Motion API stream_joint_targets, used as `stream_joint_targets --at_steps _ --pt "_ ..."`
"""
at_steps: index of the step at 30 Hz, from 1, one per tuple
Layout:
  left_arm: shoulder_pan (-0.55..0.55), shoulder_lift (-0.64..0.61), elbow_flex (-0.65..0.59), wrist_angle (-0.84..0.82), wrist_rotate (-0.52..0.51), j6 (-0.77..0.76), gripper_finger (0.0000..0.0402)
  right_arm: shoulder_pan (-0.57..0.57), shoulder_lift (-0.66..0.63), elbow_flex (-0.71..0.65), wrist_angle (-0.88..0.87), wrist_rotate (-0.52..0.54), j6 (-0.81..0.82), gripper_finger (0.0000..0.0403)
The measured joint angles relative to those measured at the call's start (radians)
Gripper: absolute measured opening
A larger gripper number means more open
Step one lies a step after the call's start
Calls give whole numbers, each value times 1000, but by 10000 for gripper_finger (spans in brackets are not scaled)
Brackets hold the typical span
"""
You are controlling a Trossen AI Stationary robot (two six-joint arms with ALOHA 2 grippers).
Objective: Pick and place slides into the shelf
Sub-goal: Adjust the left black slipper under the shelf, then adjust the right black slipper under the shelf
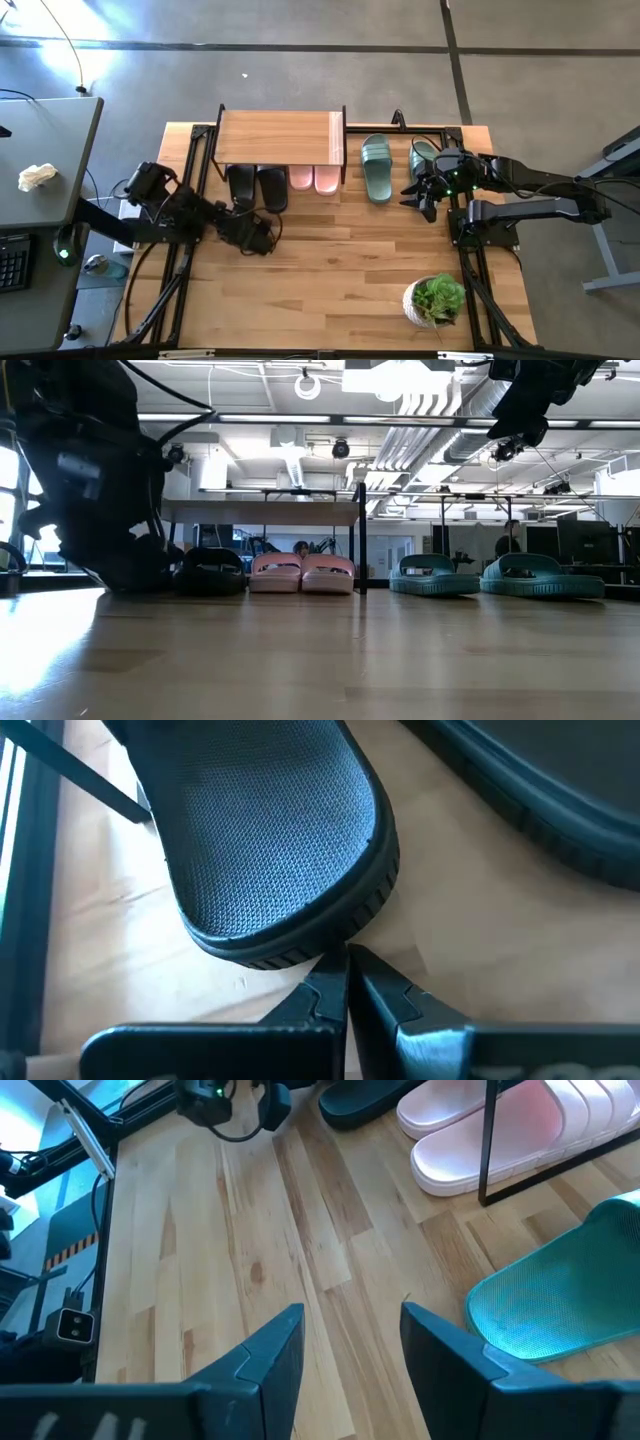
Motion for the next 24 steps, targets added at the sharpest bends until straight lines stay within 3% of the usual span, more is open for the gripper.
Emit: stream_joint_targets --at_steps 13,24 --pt "81 0 1 -6 2 47 0 0 0 0 0 0 0 156" --pt "2 -9 3 -3 27 -16 0 0 0 0 0 -2 0 156"
